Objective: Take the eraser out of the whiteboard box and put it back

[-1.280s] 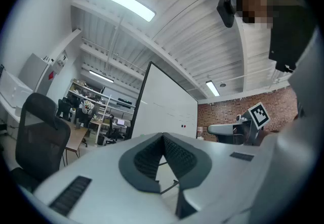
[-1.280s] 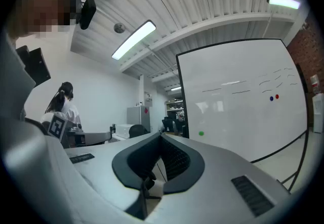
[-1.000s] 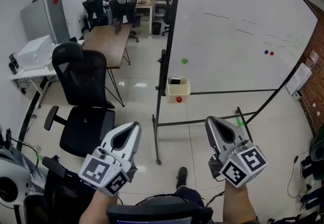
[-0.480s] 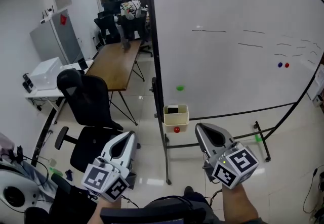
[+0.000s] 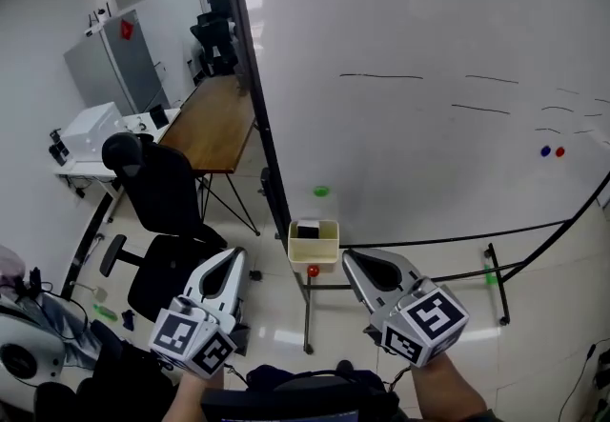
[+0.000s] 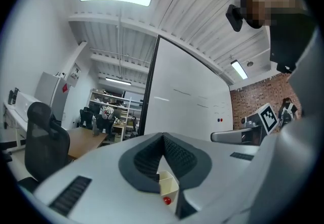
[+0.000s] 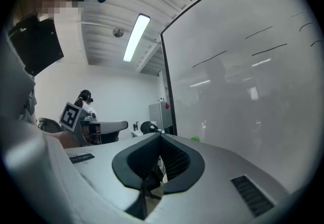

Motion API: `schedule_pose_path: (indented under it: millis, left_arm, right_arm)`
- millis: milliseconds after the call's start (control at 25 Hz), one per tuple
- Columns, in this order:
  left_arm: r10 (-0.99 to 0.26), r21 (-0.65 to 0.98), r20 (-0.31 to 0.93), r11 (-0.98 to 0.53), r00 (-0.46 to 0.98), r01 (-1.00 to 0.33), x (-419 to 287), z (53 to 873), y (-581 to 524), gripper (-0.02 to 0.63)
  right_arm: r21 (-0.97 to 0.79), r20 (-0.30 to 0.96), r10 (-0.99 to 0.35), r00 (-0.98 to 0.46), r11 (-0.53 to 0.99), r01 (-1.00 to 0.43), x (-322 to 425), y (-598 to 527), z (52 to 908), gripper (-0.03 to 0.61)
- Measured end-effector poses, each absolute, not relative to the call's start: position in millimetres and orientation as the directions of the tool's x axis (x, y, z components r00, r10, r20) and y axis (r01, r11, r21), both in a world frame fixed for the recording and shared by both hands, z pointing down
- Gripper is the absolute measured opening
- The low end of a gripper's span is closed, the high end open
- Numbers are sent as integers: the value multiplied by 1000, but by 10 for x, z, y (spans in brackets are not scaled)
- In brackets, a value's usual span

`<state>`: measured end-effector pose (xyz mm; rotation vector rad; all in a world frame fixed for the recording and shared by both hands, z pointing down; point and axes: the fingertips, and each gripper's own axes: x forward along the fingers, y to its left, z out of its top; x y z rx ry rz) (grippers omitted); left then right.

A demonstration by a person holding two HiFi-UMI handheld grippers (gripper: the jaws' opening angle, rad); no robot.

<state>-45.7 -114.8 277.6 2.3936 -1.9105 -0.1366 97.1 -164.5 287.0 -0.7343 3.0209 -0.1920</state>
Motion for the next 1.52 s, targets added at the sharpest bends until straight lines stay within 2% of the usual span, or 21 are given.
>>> schedule_pose_path:
  millis: [360,800,1080,1160,1320,1400,1520]
  left_arm:
    - [-960,112,-7,-277,278,-954,-719,2885,-1631,33]
    - [-935,113,-19,-353,353,-929,-1669,2899,-2145,32]
    - [-901,122,-29,-433,433,-893,-1775,2951,-2411,33]
    - [-898,132,-30,-438,438,-889,-1776,2963,-2484,32]
    - [-894,125,-13,-445,447,-887,-1799,3089,-2654,34]
    - [-896,128,31,-436,443,-891,-1844,3297,-2768,34]
    - [-905,153,88,-401,417,-903,-1938,3608,-2893,34]
  right_arm:
    - [-144,3,-514,-858,849,-509,681,-2095,2939,21]
    - [-137,20,-653,-757,748,-649,-65,-2560,2961,23]
    - [-151,64,-738,-671,658,-738,-201,-2806,3133,24]
    - [-151,79,-744,-664,649,-746,-215,-2856,3160,78]
    - [-141,125,-758,-640,625,-768,-258,-2975,3284,95]
    - [-137,167,-753,-637,622,-771,-325,-3021,3444,140]
    - [-131,232,-750,-619,607,-784,-378,-3083,3733,155]
